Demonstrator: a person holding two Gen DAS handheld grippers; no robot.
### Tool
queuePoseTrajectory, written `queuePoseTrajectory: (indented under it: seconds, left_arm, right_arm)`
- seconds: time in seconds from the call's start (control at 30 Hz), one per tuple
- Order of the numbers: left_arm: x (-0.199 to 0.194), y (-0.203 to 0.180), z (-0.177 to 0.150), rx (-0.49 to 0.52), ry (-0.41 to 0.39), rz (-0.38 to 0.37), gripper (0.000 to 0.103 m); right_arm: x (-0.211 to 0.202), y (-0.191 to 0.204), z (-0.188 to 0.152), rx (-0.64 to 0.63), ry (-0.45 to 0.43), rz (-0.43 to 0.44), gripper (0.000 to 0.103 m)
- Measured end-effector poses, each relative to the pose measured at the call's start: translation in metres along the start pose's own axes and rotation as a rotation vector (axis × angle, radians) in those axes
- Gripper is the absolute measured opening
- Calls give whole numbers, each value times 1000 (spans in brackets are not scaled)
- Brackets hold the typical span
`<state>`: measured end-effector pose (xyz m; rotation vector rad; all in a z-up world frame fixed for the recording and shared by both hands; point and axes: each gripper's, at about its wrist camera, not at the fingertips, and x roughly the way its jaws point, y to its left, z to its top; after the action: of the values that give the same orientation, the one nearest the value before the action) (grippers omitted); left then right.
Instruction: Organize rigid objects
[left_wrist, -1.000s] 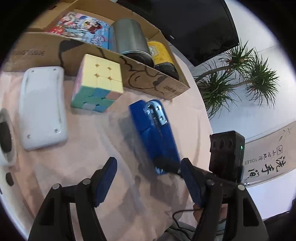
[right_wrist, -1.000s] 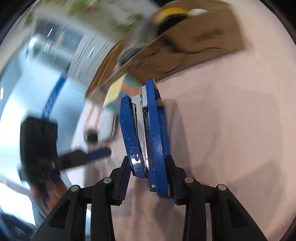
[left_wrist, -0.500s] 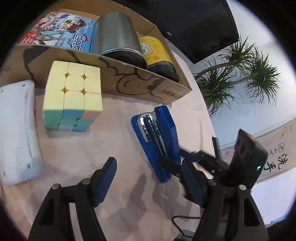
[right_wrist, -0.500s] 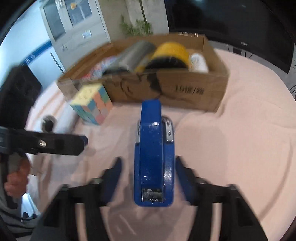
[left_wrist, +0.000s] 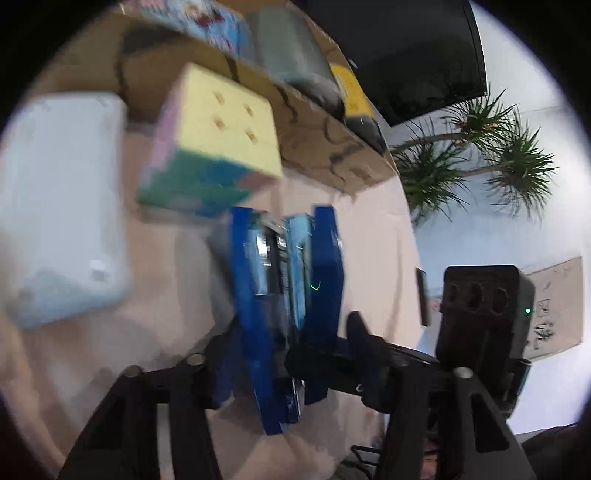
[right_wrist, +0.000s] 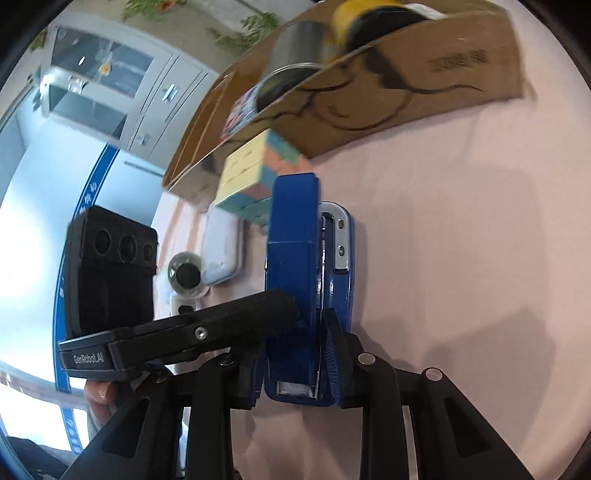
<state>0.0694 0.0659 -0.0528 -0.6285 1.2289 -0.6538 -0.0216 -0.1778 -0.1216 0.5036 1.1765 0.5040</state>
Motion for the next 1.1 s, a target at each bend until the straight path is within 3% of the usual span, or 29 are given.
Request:
queuePoseTrajectory:
  seconds: [0.1, 0.33, 0.63, 0.87, 1.1]
  left_arm:
    - [-25, -11, 7, 29, -45, 41, 43]
    - [-83, -27, 47, 77, -126, 37, 44]
    - [-96, -23, 62, 77, -176, 31, 44]
    - [-121, -30, 130, 170, -236, 33, 44]
    - [-97, 25, 204, 110, -183, 38, 44]
  right_arm:
    - [3, 22, 7, -45, 5, 1, 26]
    - [-6, 89, 40, -153, -44, 39, 26]
    - [-7, 120, 46, -196, -69, -32, 25]
    - [-12, 155, 115, -258, -176, -27, 25]
    - [44, 144, 198, -181, -109, -32, 24]
